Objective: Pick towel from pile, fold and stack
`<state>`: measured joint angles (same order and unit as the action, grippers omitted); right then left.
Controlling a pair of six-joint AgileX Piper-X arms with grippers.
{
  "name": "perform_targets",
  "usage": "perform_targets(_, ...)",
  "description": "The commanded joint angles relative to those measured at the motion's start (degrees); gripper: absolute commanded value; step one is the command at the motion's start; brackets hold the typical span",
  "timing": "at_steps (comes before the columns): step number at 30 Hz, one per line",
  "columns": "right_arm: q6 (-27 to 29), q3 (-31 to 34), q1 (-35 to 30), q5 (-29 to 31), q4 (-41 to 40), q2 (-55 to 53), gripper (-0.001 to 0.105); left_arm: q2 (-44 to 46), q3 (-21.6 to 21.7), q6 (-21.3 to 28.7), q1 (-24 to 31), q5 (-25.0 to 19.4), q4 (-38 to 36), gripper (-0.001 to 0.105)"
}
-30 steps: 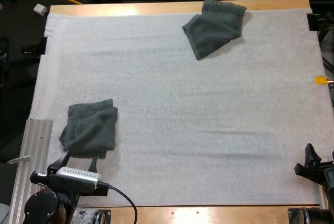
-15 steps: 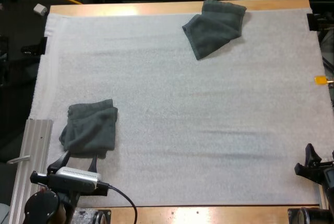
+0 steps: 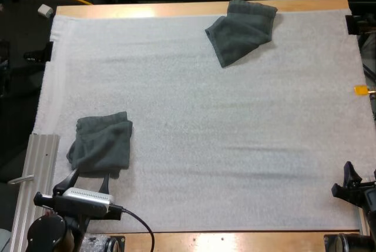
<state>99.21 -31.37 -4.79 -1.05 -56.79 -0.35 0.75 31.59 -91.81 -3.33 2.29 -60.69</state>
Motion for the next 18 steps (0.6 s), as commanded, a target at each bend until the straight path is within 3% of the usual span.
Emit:
perform_targets(1,0.33,-0.18,-0.08,-0.15,0.34,-2.29,0.063,7.69,0.19,-0.23,-0.12,-0.09,0.78,0.058)
perform_targets(18,0.39,-0.11,-0.12,-0.24,0.22,-2.28,0.063,8.08,0.18,-0.24,-0.11,0.01,0.91,0.058)
